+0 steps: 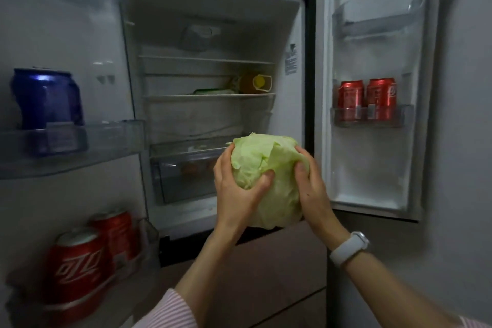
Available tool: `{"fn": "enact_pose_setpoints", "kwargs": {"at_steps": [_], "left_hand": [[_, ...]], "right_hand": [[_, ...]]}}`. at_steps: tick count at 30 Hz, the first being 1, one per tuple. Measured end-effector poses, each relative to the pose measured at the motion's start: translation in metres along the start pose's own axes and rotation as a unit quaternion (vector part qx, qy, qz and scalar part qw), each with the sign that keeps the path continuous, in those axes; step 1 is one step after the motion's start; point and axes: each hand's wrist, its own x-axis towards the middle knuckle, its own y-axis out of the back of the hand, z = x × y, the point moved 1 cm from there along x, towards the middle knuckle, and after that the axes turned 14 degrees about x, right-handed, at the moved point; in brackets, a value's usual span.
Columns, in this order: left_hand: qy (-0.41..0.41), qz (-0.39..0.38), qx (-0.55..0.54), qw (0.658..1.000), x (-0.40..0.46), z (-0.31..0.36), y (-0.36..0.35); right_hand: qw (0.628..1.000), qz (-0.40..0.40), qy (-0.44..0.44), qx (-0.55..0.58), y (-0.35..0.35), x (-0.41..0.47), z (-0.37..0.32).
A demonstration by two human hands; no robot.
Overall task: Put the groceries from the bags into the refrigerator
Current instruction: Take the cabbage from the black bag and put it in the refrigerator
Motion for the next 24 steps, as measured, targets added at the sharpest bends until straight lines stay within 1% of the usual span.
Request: {"fn": "enact_pose_setpoints", "kwargs": {"at_steps": [5, 8, 11, 16, 19, 21, 24], "left_hand": [[-0.008, 0.032, 0.027, 0.999, 0.074, -0.049, -0.054], [-0.022, 0.054, 0.048, 0.997, 0.128, -0.079, -0.079], [-0.017, 0.077, 0.074, 0.994, 0.183, -0.101, -0.101], [0.021, 0.11, 0.099, 0.989, 0.266, -0.137, -0.118], [0.035, 0.098, 0.128, 0.986, 0.305, -0.159, -0.123], [0.045, 0.085, 0.139, 0.986, 0.328, -0.172, -0.125], [0.045, 0.038, 0.137, 0.989, 0.361, -0.19, -0.124]], "right_hand": [[0.999, 0.011, 0.018, 0.035, 0.008, 0.085, 0.076], [0.997, -0.007, 0.018, 0.07, 0.004, 0.141, 0.118], [0.995, -0.018, 0.017, 0.096, -0.003, 0.202, 0.153], [0.986, -0.027, -0.034, 0.159, -0.027, 0.285, 0.203], [0.977, -0.022, -0.068, 0.202, -0.041, 0.318, 0.227], [0.974, -0.017, -0.088, 0.208, -0.048, 0.337, 0.242], [0.973, -0.005, -0.107, 0.204, -0.058, 0.367, 0.261]]}}
